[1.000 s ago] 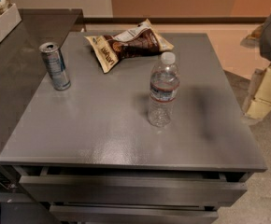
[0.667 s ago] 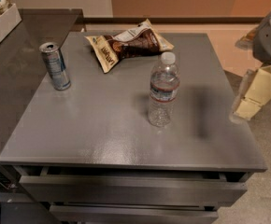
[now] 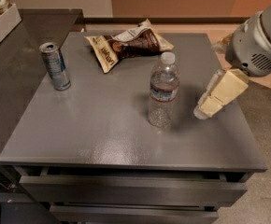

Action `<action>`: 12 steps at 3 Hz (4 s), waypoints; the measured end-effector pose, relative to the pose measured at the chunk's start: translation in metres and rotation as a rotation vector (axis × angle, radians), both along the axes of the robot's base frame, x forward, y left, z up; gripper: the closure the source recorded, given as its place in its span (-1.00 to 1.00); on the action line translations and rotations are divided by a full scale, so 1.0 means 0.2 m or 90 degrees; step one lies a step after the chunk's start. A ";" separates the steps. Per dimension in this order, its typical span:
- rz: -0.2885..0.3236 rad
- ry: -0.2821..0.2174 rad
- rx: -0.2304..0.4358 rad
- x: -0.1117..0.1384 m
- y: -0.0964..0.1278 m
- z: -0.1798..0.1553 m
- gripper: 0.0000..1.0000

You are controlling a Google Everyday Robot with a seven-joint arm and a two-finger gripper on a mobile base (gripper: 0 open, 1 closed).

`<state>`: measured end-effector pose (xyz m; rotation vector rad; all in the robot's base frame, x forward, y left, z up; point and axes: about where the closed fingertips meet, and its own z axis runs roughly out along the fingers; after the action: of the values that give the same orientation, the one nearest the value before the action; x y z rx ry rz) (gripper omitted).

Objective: Knock water bottle over

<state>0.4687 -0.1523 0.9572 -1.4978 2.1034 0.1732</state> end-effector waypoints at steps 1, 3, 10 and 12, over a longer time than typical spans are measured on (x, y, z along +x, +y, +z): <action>0.009 -0.019 0.071 0.05 0.15 -0.01 -1.00; 0.025 -0.003 0.199 0.14 0.36 -0.07 -1.00; 0.031 -0.020 0.061 0.20 0.22 0.05 1.00; 0.083 -0.002 -0.134 0.17 0.21 -0.06 1.00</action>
Offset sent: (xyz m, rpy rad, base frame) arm 0.0386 0.0818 -0.0108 0.3951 -0.0231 0.0459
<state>0.5028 -0.1112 0.9448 -1.7584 2.0743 -0.0038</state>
